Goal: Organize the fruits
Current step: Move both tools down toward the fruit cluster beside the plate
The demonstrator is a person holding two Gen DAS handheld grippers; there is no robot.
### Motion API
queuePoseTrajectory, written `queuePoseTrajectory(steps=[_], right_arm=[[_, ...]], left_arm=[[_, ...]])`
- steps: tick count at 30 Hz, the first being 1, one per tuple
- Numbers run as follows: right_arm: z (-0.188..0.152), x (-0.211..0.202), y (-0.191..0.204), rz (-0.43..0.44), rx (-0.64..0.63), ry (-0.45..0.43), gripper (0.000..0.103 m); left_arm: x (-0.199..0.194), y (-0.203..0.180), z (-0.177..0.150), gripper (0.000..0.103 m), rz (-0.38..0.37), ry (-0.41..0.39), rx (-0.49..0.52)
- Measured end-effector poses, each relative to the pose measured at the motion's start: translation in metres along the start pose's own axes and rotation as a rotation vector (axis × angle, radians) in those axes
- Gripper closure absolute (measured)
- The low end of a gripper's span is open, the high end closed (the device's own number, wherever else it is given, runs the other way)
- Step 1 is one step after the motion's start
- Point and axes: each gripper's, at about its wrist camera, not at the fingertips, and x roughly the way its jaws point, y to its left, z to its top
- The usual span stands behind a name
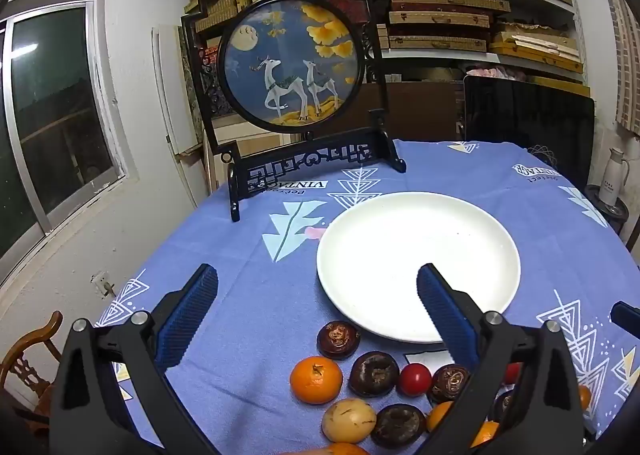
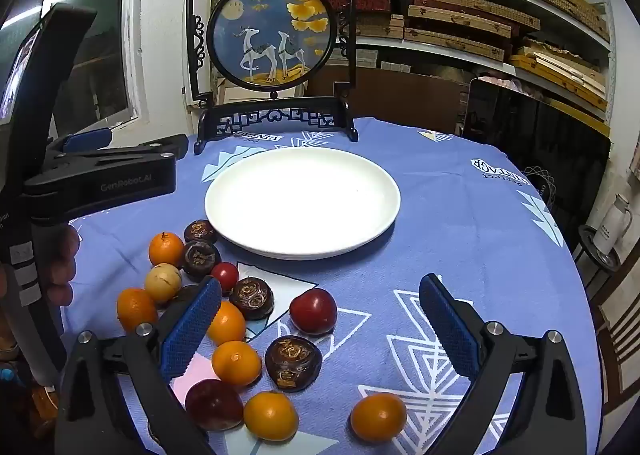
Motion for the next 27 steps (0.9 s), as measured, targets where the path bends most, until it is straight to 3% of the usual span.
queuePoseTrajectory(steps=[16, 20, 23, 27], right_arm=[[-0.002, -0.013, 0.001, -0.021, -0.029, -0.008, 0.004], [-0.013, -0.024, -0.012, -0.089, -0.092, 0.022, 0.004], [-0.026, -0.031, -0.030, -0.115, -0.098, 0.063, 0.004], [-0.044, -0.037, -0.055, -0.067, -0.036, 0.130, 0.004]], left_arm=[[-0.012, 0.001, -0.009, 0.005, -0.040, -0.019, 0.035], [-0.019, 0.019, -0.019, 0.005, -0.046, -0.028, 0.086], [-0.023, 0.042, -0.034, 0.005, -0.098, 0.003, 0.114], [-0.031, 0.052, -0.063, 0.005, -0.167, 0.058, 0.210]])
